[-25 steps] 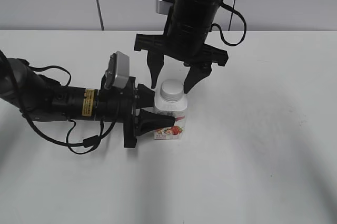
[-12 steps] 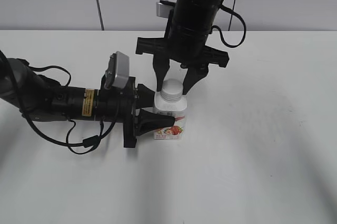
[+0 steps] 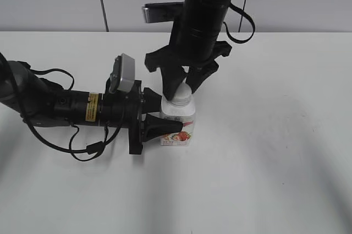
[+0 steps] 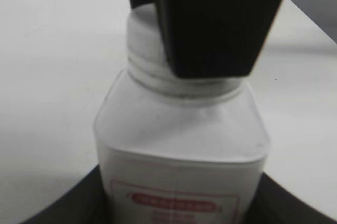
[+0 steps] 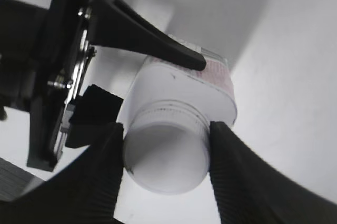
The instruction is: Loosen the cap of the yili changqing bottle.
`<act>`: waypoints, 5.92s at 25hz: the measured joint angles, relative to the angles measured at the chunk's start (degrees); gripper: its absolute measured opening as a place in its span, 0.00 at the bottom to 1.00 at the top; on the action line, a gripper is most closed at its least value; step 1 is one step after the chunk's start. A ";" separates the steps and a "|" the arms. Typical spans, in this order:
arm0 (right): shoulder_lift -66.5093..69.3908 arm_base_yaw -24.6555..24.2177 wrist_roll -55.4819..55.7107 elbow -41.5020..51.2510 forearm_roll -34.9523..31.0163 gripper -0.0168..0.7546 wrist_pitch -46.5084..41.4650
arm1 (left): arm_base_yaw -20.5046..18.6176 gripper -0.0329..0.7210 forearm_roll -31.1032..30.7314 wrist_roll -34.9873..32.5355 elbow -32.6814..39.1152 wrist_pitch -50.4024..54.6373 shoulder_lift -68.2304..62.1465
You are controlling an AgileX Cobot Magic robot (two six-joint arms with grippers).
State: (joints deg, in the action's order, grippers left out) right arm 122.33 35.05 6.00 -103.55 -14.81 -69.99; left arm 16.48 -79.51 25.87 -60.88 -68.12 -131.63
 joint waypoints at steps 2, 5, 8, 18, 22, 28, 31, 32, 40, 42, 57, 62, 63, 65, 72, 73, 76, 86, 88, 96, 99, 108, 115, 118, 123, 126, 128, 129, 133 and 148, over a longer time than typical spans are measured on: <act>0.00 0.00 -10.40 -0.04 0.00 0.53 0.00 | 0.00 0.51 0.00 0.00 0.00 0.00 0.00; 0.00 0.00 -22.16 -0.06 -0.23 0.53 0.00 | 0.00 0.51 0.00 0.00 0.00 0.00 0.00; 0.00 0.00 -32.07 -0.06 -0.51 0.53 0.00 | 0.00 0.51 0.00 0.00 0.00 0.00 0.00; 0.00 0.00 -53.92 -0.18 -0.66 0.53 -0.04 | 0.00 0.51 -0.05 -0.15 0.00 0.05 0.00; 0.00 0.00 -60.86 -0.18 -0.43 0.53 -0.04 | 0.00 0.51 -0.11 -0.15 0.00 0.05 0.00; 0.00 0.00 -64.96 -0.18 0.48 0.53 -0.04 | 0.00 0.51 -0.11 -0.15 0.00 0.11 0.00; 0.00 0.11 -65.36 -0.52 0.89 0.53 -0.12 | 0.00 0.51 0.00 -0.15 0.00 0.11 0.00; 0.00 0.11 -65.36 -0.73 0.94 0.53 -0.24 | 0.00 0.51 0.00 -0.15 0.00 0.11 0.00; -1.52 0.11 -65.18 -1.40 0.97 0.52 -0.32 | 0.00 0.51 0.55 -0.15 0.00 0.12 -0.05; -2.06 0.11 -64.83 -1.44 0.97 0.52 -0.26 | 0.00 0.51 0.49 -0.15 0.00 0.12 -0.05; -8.62 0.00 -43.68 -1.44 9.06 0.52 -0.26 | 0.00 0.51 0.32 -0.15 0.00 0.02 -0.05; -9.12 -4.49 -24.88 -1.38 12.88 0.52 -0.26 | 0.00 0.51 0.32 -0.15 0.00 0.02 -0.05; -9.12 -6.10 -23.01 -1.11 11.92 0.52 -0.26 | 0.00 0.51 0.32 -0.15 0.00 0.02 -0.05; -9.44 -10.56 -20.33 0.38 8.61 0.52 -0.13 | 0.00 0.51 0.32 -0.15 0.00 0.02 -0.05; -11.37 -24.15 -18.57 11.42 3.98 0.52 2.85 | 0.00 0.51 0.27 -0.15 0.00 0.02 -0.05; -11.67 -26.01 -18.57 13.14 3.44 0.52 4.38 | 0.00 0.51 0.27 -0.15 0.00 0.02 -0.05; -12.35 -30.89 -18.62 19.28 2.13 0.52 8.89 | 0.00 0.51 0.27 -0.15 0.00 0.02 -0.05; -12.47 -40.28 -18.68 37.85 1.87 0.52 26.04 | 0.00 0.51 0.27 -0.15 0.00 0.02 -0.05; -12.51 -40.38 -18.68 39.17 1.87 0.52 28.57 | 0.00 0.51 0.27 -0.15 0.00 0.02 -0.05; -12.51 -40.40 -18.74 40.23 1.82 0.52 31.19 | 0.00 0.51 0.27 -0.15 0.00 0.02 -0.05; -12.30 -40.40 -18.74 40.23 1.16 0.52 31.24 | 0.00 0.51 0.27 -0.15 0.00 0.02 -0.05; -9.38 -40.40 -18.77 40.23 0.76 0.52 30.94 | 0.00 0.51 0.27 -0.15 0.00 0.02 -0.05; -9.38 -40.40 -18.68 40.23 0.23 0.75 30.84 | 0.00 0.51 0.27 -0.15 0.00 0.02 -0.05; -9.38 -40.40 -18.68 40.23 -0.83 0.74 30.78 | 0.06 0.51 0.31 -0.15 0.00 0.02 -0.05; -10.40 -40.40 -18.68 40.23 -2.23 0.71 29.59 | 0.06 0.51 0.31 -0.15 0.00 0.02 -0.05; -12.25 -40.40 -18.58 40.09 -3.03 0.71 29.21 | 0.06 0.53 0.31 -0.15 0.00 0.02 -0.05; -13.44 -40.40 -18.58 39.73 -3.52 0.71 28.93 | 0.06 0.60 0.45 0.20 0.00 -0.05 -0.05; -14.04 -40.40 -18.58 39.50 -3.74 0.71 28.54 | 0.06 0.65 0.50 0.49 0.00 -0.16 -0.05; -15.50 -40.40 -18.64 39.29 -4.27 0.71 27.71 | 0.06 0.81 0.50 1.45 0.00 -0.72 -0.05; -20.53 -40.40 -18.62 38.57 -4.90 0.71 26.00 | -0.11 0.83 -3.02 6.27 0.52 -0.88 11.20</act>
State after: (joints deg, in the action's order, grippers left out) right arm 101.80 -5.35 -12.62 -64.98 -19.71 -44.00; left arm 16.37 -82.54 32.15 -60.36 -69.00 -120.43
